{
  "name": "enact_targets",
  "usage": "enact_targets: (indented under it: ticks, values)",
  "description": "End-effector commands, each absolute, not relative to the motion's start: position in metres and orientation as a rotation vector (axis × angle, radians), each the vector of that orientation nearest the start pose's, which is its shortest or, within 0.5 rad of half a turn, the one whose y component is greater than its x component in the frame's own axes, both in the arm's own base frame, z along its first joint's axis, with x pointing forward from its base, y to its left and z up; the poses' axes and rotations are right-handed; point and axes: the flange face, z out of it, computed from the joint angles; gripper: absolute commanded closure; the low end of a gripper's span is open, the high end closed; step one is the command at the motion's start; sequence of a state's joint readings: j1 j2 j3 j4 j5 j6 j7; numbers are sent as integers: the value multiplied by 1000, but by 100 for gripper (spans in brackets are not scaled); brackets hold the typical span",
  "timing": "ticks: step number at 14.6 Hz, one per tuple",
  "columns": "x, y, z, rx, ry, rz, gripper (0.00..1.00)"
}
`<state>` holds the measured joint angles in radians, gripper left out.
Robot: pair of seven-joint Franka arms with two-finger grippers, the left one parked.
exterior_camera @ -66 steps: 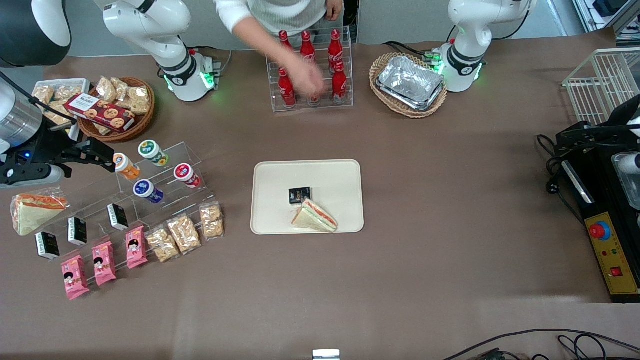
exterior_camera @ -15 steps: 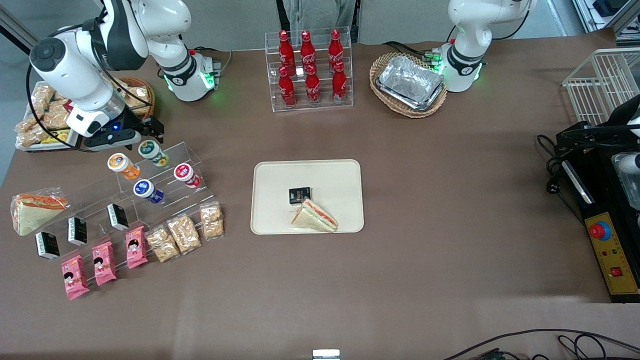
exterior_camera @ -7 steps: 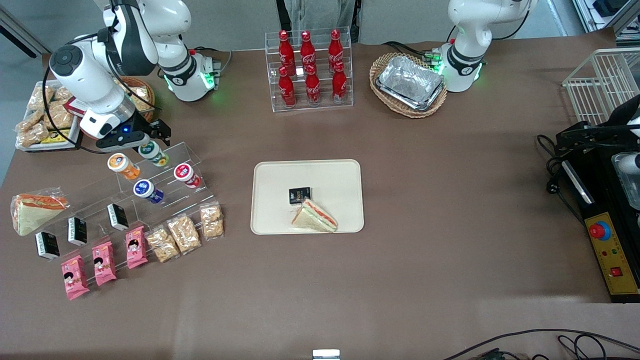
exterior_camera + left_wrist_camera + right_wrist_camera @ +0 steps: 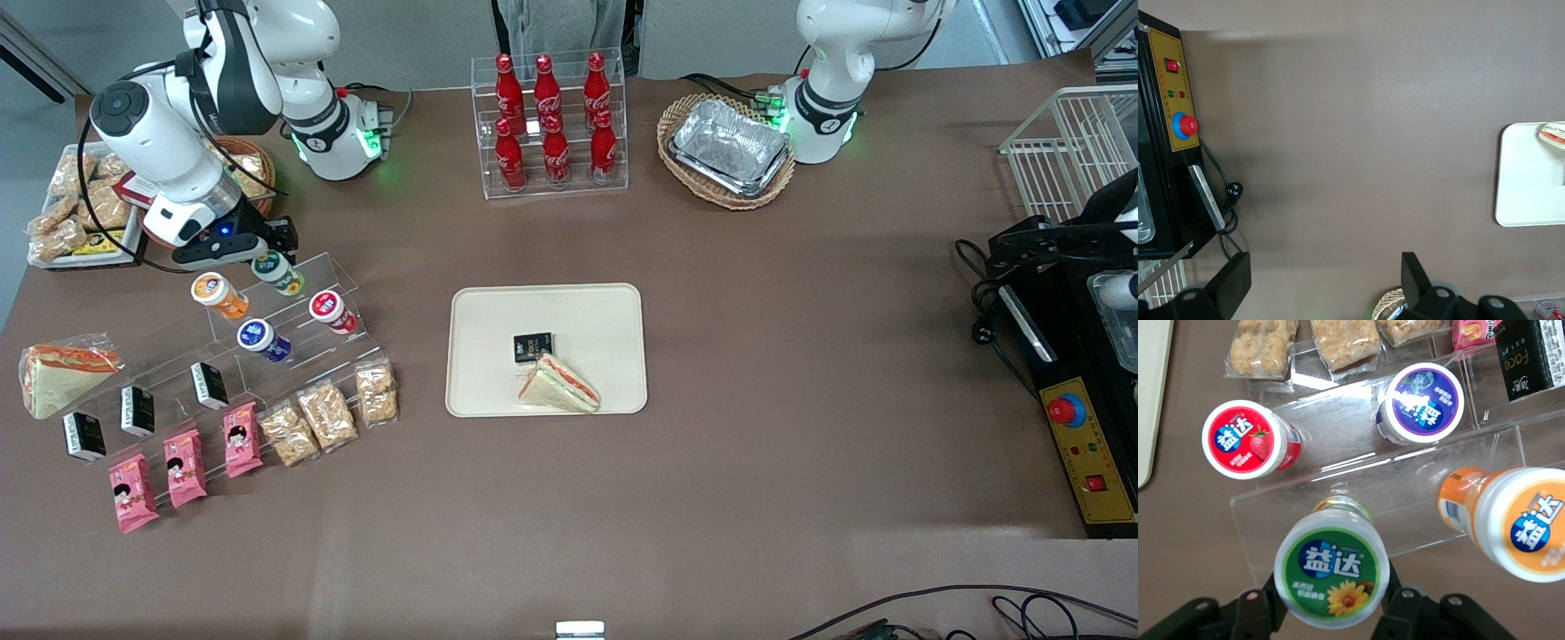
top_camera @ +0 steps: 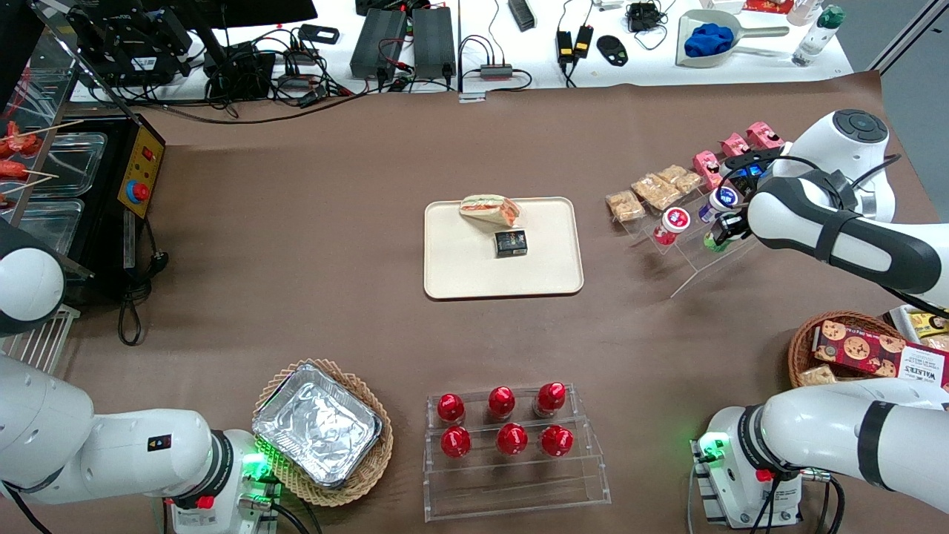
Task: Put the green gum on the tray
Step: 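Lower the right gripper and grasp the green-labelled yogurt bottle, then lift the green bottle and carry it toward the cream tray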
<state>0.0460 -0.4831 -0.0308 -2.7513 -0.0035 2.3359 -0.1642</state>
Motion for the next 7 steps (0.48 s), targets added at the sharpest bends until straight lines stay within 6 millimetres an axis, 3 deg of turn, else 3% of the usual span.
enact_targets:
  ticks: [1, 3, 7]
  values:
    - [370, 1, 361, -3111, -275, -103, 73]
    - [374, -2, 369, -3107, -262, -98, 73]
    - [397, -3, 434, -3097, -250, 3, 73]
